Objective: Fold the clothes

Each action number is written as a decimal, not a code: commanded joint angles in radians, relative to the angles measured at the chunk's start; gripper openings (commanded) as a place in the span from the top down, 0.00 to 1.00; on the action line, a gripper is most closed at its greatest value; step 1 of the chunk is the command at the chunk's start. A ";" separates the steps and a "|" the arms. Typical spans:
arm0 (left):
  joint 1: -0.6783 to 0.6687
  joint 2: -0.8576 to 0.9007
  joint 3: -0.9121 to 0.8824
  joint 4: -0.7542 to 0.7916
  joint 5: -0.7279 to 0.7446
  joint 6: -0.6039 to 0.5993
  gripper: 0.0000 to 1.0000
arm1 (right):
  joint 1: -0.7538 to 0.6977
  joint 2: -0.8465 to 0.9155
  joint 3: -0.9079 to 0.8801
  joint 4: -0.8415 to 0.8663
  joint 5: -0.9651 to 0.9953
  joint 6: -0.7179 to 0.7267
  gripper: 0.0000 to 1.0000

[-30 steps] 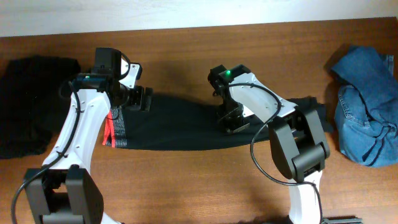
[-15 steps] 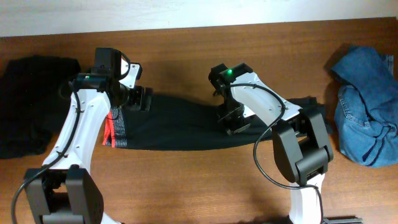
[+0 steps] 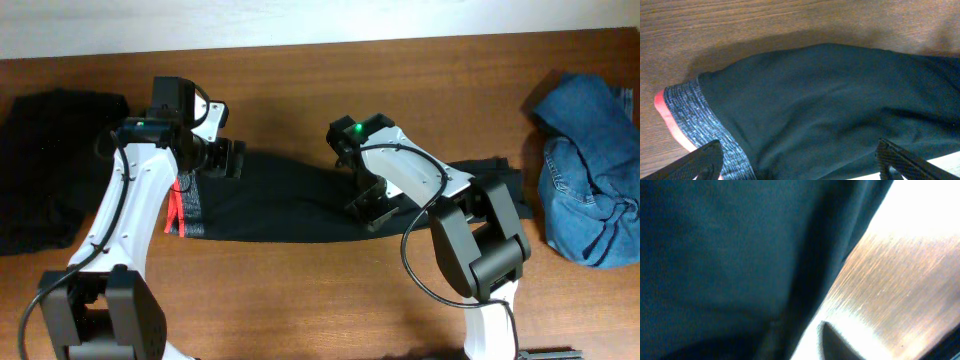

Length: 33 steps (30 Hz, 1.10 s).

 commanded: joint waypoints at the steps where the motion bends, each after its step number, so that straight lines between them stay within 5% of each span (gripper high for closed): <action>1: 0.003 0.001 -0.003 0.003 0.013 0.009 0.03 | 0.007 -0.034 -0.017 0.002 0.074 -0.032 0.57; 6: 0.003 0.000 -0.002 0.014 0.013 0.009 0.03 | 0.007 -0.043 0.008 0.002 0.116 -0.233 0.58; 10: 0.003 -0.007 0.002 0.025 0.013 0.009 0.02 | 0.007 -0.080 0.089 0.001 0.157 -0.533 0.16; 13: 0.003 -0.008 0.002 0.036 0.013 0.009 0.01 | 0.007 -0.116 0.125 0.002 0.167 -0.679 0.06; 23: 0.003 -0.007 0.000 0.037 0.163 0.010 0.01 | -0.037 -0.233 0.137 -0.029 0.272 -1.117 0.03; 25: -0.002 -0.003 -0.001 0.036 0.174 0.010 0.07 | -0.063 -0.230 0.135 -0.032 0.271 -1.162 0.06; 26: -0.006 0.001 -0.001 0.036 0.169 0.010 0.20 | -0.075 -0.230 0.132 -0.032 0.267 -1.175 0.11; 28: -0.019 0.009 -0.001 0.036 0.167 0.010 0.43 | -0.104 -0.230 0.123 -0.031 0.264 -1.196 0.33; 31: -0.048 0.022 -0.001 0.028 0.167 0.009 0.65 | -0.161 -0.230 0.113 -0.028 0.231 -1.231 0.96; 33: -0.078 0.037 -0.001 0.026 0.157 0.009 0.66 | -0.206 -0.230 0.099 -0.012 0.199 -1.263 0.96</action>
